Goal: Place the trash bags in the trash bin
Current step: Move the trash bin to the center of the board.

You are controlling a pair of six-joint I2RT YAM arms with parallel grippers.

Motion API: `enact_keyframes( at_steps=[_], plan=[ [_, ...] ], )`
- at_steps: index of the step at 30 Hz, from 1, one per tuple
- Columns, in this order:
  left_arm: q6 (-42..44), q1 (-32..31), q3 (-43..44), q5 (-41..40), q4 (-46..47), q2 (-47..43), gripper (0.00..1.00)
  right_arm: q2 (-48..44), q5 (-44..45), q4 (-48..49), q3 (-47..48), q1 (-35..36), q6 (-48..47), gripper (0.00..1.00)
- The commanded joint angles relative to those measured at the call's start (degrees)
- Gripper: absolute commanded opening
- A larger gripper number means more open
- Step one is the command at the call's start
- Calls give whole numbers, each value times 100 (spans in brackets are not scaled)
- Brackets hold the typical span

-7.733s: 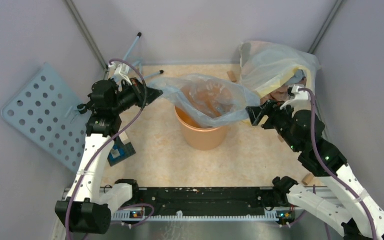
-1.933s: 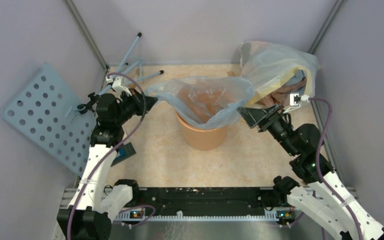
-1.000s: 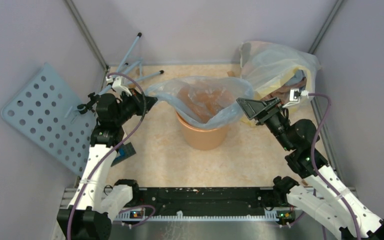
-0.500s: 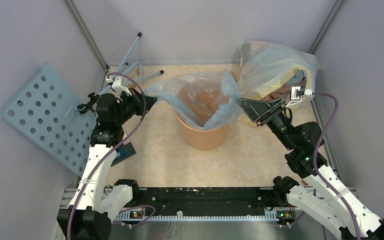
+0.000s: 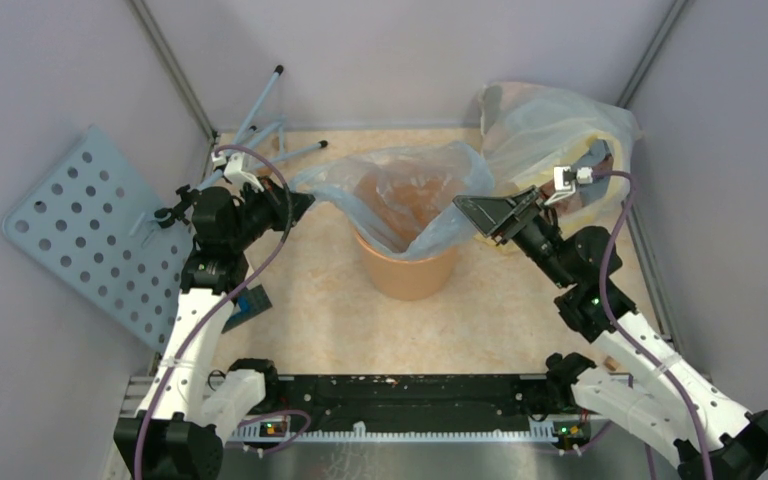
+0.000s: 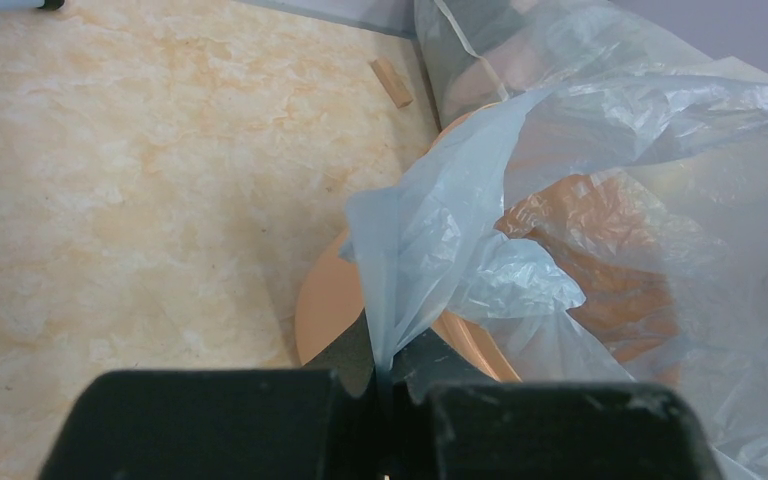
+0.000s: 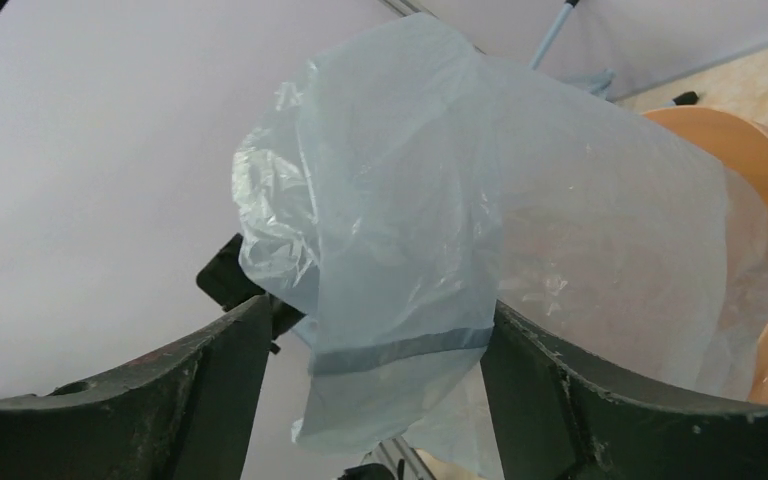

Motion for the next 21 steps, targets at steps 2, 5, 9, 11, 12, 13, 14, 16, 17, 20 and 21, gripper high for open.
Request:
enact_keyframes(
  at_steps=[2, 5, 9, 11, 12, 13, 14, 16, 17, 20, 21],
  plan=[
    [64, 32, 126, -40, 177, -13, 0, 131, -169, 178, 154, -40, -40, 60],
    [64, 30, 143, -46, 172, -11, 0, 87, -267, 315, 145, -40, -26, 40],
    [73, 33, 131, -57, 156, -19, 0, -119, -256, 250, 153, -40, -119, 48],
    [73, 33, 126, -65, 159, -13, 0, -259, -247, 170, 163, -40, -186, 56],
    [73, 33, 130, -64, 164, -6, 0, -317, -243, 138, 156, -40, -221, 60],
    [69, 33, 130, -63, 165, 2, 0, -393, -243, 104, 148, -40, -245, 62],
    [65, 33, 137, -65, 167, 11, 0, -462, -243, 64, 146, -40, -274, 63],
    [56, 33, 149, -59, 176, 21, 0, -595, -230, -18, 139, -38, -305, 60],
    [48, 28, 149, -48, 180, 31, 0, -662, -223, -28, 125, -40, -322, 56],
    [10, 33, 152, -18, 211, 42, 0, -775, -247, 49, 93, -40, -329, 46],
    [-3, 33, 153, 1, 219, 50, 0, -752, -239, 53, 105, -40, -336, 43]
  ],
)
